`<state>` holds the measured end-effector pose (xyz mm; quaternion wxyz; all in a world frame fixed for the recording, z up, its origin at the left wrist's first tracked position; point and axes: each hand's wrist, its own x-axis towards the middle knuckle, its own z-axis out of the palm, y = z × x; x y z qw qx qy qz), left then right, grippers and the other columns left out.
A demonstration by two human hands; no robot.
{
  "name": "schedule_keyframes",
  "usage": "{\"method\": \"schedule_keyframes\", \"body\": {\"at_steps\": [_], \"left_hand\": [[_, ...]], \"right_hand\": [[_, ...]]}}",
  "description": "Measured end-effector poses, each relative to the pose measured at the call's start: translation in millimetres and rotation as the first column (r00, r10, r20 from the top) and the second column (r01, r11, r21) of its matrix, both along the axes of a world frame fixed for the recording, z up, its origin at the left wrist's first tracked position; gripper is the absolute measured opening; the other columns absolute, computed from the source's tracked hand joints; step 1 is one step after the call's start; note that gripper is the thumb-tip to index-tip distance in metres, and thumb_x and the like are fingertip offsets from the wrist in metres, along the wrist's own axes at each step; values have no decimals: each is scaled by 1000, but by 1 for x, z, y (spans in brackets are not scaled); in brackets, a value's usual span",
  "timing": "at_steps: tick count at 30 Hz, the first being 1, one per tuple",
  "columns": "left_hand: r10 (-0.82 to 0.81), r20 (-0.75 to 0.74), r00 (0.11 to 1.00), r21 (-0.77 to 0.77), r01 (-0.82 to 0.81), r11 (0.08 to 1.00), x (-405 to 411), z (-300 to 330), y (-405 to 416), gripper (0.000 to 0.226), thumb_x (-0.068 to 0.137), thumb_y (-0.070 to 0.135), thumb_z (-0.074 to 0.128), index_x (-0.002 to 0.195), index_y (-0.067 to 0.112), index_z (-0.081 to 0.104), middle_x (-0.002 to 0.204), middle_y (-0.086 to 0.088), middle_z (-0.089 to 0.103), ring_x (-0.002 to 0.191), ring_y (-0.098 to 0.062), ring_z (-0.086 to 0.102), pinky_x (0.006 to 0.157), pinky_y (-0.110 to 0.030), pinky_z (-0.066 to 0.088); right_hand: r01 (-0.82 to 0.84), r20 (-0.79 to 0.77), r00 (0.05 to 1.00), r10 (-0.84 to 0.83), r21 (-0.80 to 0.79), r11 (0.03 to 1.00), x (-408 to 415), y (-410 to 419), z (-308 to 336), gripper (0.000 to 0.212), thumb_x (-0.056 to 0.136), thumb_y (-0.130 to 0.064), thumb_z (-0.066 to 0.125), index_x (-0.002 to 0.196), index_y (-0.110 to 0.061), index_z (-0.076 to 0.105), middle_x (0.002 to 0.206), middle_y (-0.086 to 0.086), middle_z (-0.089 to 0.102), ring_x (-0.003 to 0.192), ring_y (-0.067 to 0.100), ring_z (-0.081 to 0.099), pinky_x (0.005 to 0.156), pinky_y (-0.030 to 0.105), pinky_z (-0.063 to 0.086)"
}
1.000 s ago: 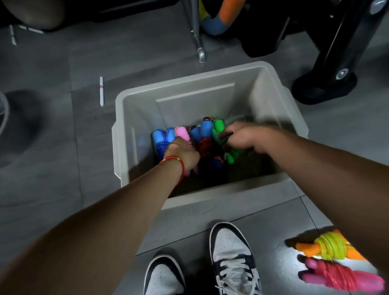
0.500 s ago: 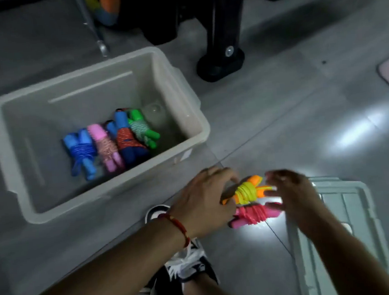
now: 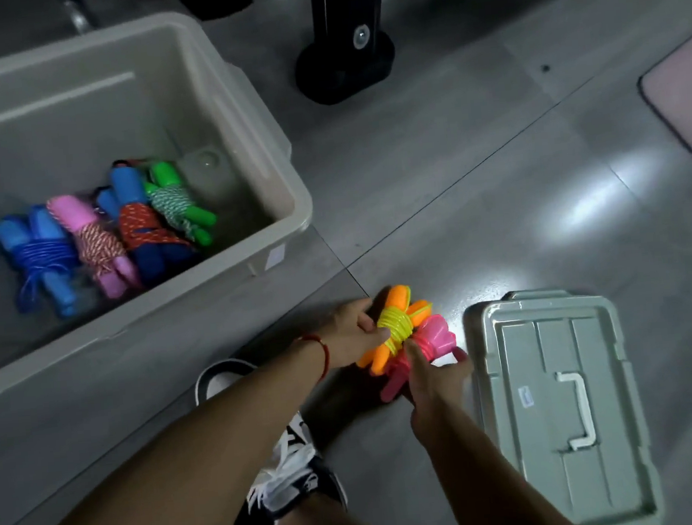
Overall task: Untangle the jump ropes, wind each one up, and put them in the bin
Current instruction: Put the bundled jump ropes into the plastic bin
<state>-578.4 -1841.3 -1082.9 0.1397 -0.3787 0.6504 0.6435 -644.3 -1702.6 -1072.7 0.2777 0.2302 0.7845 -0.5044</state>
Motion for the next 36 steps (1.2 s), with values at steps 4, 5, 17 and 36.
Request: {"method": "schedule_keyframes", "body": {"at_steps": [4, 5, 17, 36], "left_hand": [[75, 15, 997, -40, -75, 996, 6, -2, 9, 51, 71, 31, 79, 117, 16, 63, 98, -5, 69, 90, -21, 66, 89, -45, 55], [109, 15, 994, -42, -108, 993, 8, 1, 10, 52, 74, 24, 80, 121, 18, 60, 105, -4, 69, 98, -22, 67, 92, -43, 55], [598, -363, 715, 129, -597, 792, 95, 187, -9, 52, 69, 22, 82, 113, 19, 55, 104, -9, 74, 93, -22, 72, 81, -44, 60], [755, 108, 647, -430, -654, 622, 124, 109, -208, 45, 87, 40, 60, 93, -3, 70, 42, 6, 62, 39, -3, 61, 32, -14, 36]], "right_hand": [[-139, 26, 990, 140, -51, 989, -5, -1, 10, 61, 67, -21, 82, 121, -2, 59, 91, 19, 72, 94, 42, 71, 89, 66, 54], [-175, 18, 984, 176, -71, 982, -7, 2, 10, 55, 65, -22, 80, 113, -3, 65, 94, 21, 74, 94, 44, 71, 88, 67, 53], [-652, -332, 758, 562, -353, 671, 11, -44, 196, 44, 86, -4, 72, 127, -14, 60, 111, 8, 72, 83, 24, 72, 61, 31, 57], [-936, -196, -13, 981, 347, 57, 62, -322, 136, 37, 100, -47, 46, 91, -12, 52, 67, 13, 64, 41, 26, 64, 32, 19, 37]]}}
